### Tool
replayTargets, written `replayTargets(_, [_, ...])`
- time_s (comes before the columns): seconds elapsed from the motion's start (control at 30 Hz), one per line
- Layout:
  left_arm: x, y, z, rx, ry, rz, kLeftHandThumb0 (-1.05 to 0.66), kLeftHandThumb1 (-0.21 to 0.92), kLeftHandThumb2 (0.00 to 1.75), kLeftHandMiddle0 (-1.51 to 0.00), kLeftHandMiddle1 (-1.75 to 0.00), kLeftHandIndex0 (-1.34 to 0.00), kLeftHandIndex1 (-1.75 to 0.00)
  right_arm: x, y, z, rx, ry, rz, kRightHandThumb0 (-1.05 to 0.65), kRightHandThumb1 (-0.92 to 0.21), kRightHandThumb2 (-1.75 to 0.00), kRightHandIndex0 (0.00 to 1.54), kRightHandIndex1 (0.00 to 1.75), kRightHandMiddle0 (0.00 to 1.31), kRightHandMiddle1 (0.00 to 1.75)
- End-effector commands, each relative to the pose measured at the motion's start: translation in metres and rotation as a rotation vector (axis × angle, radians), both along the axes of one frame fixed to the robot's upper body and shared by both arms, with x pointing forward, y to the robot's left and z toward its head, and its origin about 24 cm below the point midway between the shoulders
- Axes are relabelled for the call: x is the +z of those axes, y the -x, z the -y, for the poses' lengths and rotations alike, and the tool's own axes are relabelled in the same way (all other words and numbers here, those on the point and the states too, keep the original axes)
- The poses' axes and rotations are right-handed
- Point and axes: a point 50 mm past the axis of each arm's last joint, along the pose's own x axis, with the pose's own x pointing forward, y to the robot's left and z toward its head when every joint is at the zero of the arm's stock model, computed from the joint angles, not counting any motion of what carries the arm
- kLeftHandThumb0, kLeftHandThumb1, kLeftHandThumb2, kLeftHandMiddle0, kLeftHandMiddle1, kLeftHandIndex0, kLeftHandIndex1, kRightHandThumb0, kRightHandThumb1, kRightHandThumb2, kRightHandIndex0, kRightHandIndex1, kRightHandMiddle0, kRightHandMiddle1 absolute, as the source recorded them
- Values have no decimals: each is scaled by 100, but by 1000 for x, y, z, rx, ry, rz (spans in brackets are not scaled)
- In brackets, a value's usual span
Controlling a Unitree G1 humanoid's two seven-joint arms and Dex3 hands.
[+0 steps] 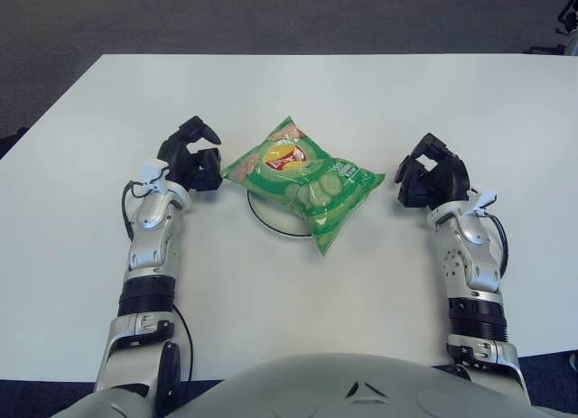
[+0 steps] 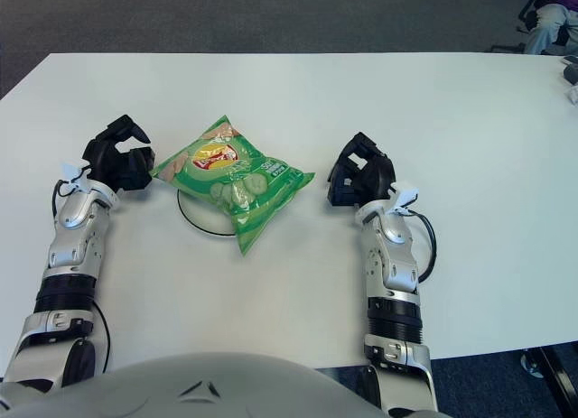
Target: Put the snack into the plate.
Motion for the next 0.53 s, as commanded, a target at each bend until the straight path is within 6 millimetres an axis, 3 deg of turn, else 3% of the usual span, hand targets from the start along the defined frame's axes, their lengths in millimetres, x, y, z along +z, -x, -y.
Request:
replayTargets(0.0, [-62,35,0,37,72,-224,-51,24,141,-131,-175,-68,-175,-39,22,8,-36,-17,-152,-1,6,-175,88,175,69,174])
replayTargets(0.5, [-64,33,-3,48,82,-227,-51,23,142,-131,-175,-68,-175,-40,21,6,-25,-27,-136,-1,8,-175,89,175,72,170])
